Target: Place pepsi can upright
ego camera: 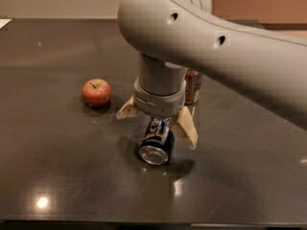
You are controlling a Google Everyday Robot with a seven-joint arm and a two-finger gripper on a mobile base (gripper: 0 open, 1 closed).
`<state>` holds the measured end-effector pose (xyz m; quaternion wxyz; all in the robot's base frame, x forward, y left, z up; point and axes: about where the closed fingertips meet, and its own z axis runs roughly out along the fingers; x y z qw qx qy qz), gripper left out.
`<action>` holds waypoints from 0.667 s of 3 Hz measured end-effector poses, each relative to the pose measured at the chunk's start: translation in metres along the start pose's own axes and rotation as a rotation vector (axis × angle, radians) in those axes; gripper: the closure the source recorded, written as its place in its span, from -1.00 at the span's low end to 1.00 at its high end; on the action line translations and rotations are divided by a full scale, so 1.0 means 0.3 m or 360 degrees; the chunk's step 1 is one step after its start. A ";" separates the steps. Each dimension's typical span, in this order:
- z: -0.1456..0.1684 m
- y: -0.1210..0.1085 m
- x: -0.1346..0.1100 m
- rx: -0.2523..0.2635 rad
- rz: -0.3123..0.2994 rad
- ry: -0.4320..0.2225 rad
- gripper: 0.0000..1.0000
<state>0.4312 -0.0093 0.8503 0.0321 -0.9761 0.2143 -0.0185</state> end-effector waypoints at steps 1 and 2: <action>0.021 -0.009 0.007 -0.0016 -0.0051 -0.0023 -1.00; 0.030 -0.002 0.016 -0.0041 -0.0104 -0.0031 -0.66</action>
Offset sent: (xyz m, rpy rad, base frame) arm 0.0073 -0.0062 -0.0137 -0.0416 0.0476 0.1063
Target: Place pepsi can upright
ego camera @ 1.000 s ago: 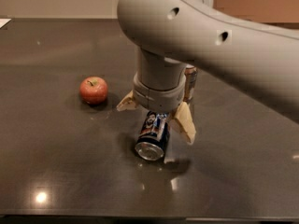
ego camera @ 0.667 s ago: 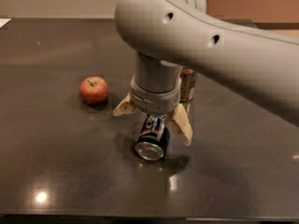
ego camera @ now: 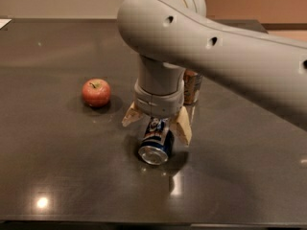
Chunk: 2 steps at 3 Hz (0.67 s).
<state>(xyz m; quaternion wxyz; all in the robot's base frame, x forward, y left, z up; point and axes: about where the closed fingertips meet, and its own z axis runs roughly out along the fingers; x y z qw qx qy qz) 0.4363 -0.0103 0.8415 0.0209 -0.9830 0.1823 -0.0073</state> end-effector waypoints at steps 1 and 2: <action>0.004 0.010 0.003 -0.0021 -0.0033 -0.0001 -0.20; -0.002 0.021 -0.002 -0.0028 -0.0072 0.0018 0.27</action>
Offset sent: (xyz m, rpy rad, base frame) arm -0.0067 -0.0103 0.0018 -0.0392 -0.0076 0.0746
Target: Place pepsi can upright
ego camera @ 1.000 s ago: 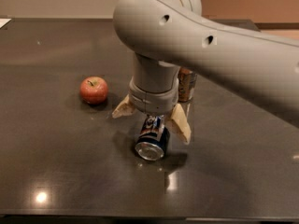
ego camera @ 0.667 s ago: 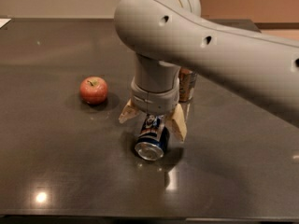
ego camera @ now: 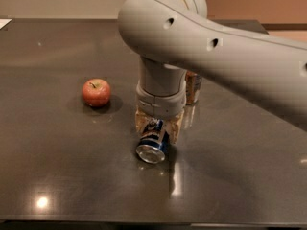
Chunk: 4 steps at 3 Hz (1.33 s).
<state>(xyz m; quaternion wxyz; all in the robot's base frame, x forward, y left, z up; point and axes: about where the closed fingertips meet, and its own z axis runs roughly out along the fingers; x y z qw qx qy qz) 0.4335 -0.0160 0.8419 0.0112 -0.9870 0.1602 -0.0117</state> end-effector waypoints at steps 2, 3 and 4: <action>-0.119 -0.009 -0.044 0.0186 -0.0139 0.0096 1.00; -0.206 -0.031 -0.066 0.0386 -0.0251 0.0159 1.00; -0.278 -0.065 -0.080 0.0598 -0.0369 0.0208 1.00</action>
Offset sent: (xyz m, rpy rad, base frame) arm -0.0210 0.0110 0.0653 0.1844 -0.1736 0.1742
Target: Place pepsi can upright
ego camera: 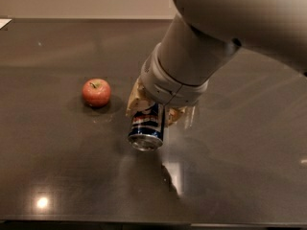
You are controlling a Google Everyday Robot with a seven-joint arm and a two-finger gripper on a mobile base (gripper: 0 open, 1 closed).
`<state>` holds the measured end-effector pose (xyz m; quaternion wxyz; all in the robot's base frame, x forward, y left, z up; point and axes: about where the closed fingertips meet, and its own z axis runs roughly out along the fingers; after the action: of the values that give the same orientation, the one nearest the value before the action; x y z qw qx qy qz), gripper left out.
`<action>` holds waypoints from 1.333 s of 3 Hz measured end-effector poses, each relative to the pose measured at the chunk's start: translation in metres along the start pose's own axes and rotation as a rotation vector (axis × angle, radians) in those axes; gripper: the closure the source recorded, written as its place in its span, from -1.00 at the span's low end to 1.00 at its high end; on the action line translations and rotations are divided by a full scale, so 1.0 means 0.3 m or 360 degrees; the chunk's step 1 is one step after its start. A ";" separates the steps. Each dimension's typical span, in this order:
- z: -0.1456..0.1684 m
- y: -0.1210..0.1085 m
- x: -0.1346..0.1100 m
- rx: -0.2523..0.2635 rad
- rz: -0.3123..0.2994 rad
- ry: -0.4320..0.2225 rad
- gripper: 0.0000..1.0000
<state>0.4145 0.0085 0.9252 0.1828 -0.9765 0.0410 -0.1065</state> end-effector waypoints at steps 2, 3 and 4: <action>-0.025 -0.029 -0.011 0.0025 -0.0061 0.0019 1.00; -0.031 -0.036 0.002 -0.0021 -0.0160 0.0107 1.00; -0.022 -0.038 0.029 -0.0060 -0.0312 0.0223 1.00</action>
Offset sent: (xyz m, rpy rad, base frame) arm -0.0035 0.0058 0.0062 0.0102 -0.0195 0.0392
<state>0.4221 0.0158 0.9370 0.1498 -0.9693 -0.0400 -0.1910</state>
